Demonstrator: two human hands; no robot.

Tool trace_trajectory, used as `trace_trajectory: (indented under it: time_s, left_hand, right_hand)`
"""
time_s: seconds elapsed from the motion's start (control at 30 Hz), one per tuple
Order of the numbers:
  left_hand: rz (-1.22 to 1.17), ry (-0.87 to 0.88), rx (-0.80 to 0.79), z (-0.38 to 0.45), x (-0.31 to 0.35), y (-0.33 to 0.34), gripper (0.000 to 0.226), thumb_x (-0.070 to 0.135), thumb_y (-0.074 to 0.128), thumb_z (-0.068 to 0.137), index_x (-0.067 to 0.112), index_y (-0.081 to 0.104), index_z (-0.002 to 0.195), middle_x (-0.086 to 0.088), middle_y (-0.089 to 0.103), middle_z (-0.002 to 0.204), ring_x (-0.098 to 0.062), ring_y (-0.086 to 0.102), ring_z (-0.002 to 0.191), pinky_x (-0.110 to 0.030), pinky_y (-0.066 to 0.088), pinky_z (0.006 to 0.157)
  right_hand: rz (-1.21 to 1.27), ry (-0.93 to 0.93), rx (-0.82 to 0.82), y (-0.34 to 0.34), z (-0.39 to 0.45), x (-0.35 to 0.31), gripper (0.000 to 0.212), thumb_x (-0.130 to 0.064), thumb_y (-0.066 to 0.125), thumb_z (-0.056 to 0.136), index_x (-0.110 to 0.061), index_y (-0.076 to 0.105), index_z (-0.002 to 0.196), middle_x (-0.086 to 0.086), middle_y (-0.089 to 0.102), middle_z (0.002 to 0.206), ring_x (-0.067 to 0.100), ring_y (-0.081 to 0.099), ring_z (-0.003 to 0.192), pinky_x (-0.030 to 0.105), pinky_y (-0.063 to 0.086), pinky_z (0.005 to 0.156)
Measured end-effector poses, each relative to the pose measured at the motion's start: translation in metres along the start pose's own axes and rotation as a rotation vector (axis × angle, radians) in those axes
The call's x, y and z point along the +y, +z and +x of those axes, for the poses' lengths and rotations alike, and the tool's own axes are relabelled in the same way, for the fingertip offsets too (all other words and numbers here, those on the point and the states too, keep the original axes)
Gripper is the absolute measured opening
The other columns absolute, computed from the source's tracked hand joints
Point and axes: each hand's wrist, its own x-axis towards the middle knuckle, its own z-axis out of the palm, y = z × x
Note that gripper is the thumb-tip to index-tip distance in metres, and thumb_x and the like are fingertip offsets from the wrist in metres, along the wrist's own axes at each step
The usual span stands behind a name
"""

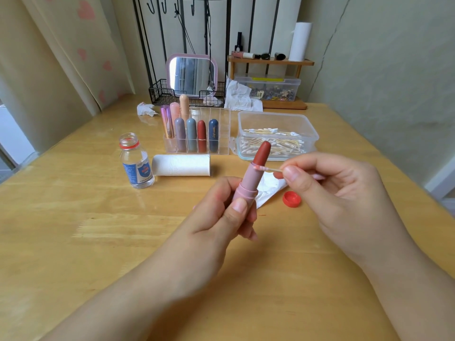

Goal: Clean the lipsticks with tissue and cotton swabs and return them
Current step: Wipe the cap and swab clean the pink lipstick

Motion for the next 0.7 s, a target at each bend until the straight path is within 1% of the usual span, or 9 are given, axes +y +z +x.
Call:
trace_trajectory:
  time_s: [0.1,0.17,0.23,0.3,0.37,0.43,0.53,0.6,0.7]
  left_hand:
    - [0.003,-0.032,-0.008,0.0,0.0,0.0,0.03,0.044,0.046,0.085,0.02,0.055,0.099,0.009,0.053,0.083,-0.013,0.052,0.076,-0.043,0.041,0.09]
    - [0.01,-0.046,-0.012,-0.001,0.0,0.001,0.027,0.046,0.046,0.085,0.024,0.056,0.098,0.01,0.052,0.082,-0.012,0.053,0.075,-0.059,0.028,0.103]
    - [-0.002,-0.047,-0.019,-0.002,0.0,0.001,0.026,0.045,0.045,0.086,0.025,0.056,0.097,0.01,0.052,0.082,-0.012,0.053,0.073,-0.064,0.021,0.104]
    - [-0.029,-0.043,-0.024,-0.002,0.0,0.001,0.024,0.042,0.045,0.086,0.023,0.056,0.096,0.008,0.051,0.082,-0.012,0.052,0.072,-0.058,0.03,0.097]
    - [-0.069,-0.037,-0.032,-0.002,0.001,0.001,0.025,0.039,0.045,0.087,0.019,0.056,0.096,0.007,0.051,0.082,-0.012,0.051,0.071,-0.042,0.039,0.085]
    - [-0.106,-0.03,-0.037,-0.001,0.001,0.0,0.025,0.036,0.046,0.089,0.015,0.054,0.098,0.006,0.051,0.081,-0.012,0.05,0.07,-0.034,0.042,0.08]
    - [-0.174,-0.024,-0.031,0.0,0.003,0.001,0.023,0.029,0.048,0.092,0.008,0.053,0.103,0.004,0.052,0.079,-0.012,0.047,0.069,-0.028,0.045,0.076]
    - [-0.232,-0.022,-0.039,0.0,0.005,0.003,0.023,0.024,0.047,0.094,0.005,0.052,0.104,0.003,0.052,0.078,-0.012,0.046,0.067,-0.025,0.047,0.073]
    - [-0.358,-0.05,-0.022,0.0,0.008,0.004,0.025,0.021,0.046,0.088,0.001,0.053,0.101,0.0,0.051,0.073,-0.013,0.044,0.062,-0.026,0.047,0.068]
  right_hand:
    - [0.078,0.019,-0.04,-0.002,0.002,0.002,0.011,-0.035,0.064,0.078,-0.029,0.072,0.075,0.011,0.052,0.061,0.03,0.046,0.06,0.037,0.042,0.056]
    - [0.127,0.035,-0.064,-0.004,0.003,0.003,0.009,-0.022,0.066,0.08,-0.023,0.07,0.072,-0.007,0.059,0.059,0.011,0.049,0.056,0.023,0.044,0.057]
    - [0.176,0.054,-0.084,-0.005,0.004,0.004,0.01,-0.016,0.059,0.081,-0.017,0.067,0.075,-0.016,0.063,0.062,-0.001,0.054,0.061,0.014,0.044,0.061]
    - [0.198,0.06,-0.092,-0.005,0.005,0.004,0.01,-0.014,0.057,0.081,-0.014,0.066,0.076,-0.017,0.064,0.062,-0.003,0.056,0.062,0.012,0.044,0.062]
    - [0.207,0.067,-0.086,-0.005,0.005,0.005,0.01,-0.014,0.057,0.08,-0.014,0.065,0.076,-0.017,0.064,0.062,-0.003,0.057,0.062,0.011,0.044,0.063]
    - [0.206,0.075,-0.074,-0.006,0.006,0.005,0.01,-0.014,0.057,0.08,-0.015,0.066,0.075,-0.017,0.064,0.062,-0.004,0.056,0.062,0.01,0.043,0.063]
    - [0.17,0.103,-0.043,-0.007,0.007,0.007,0.017,-0.019,0.058,0.079,-0.023,0.07,0.068,-0.018,0.061,0.059,-0.002,0.047,0.057,0.009,0.038,0.057]
    - [0.146,0.134,-0.02,-0.008,0.008,0.009,0.016,-0.021,0.059,0.079,-0.02,0.071,0.068,-0.017,0.059,0.057,0.0,0.042,0.056,0.009,0.036,0.053]
    - [0.135,0.175,0.011,-0.009,0.008,0.013,0.015,-0.024,0.06,0.078,-0.021,0.073,0.072,-0.003,0.058,0.062,0.008,0.042,0.06,0.01,0.037,0.054]
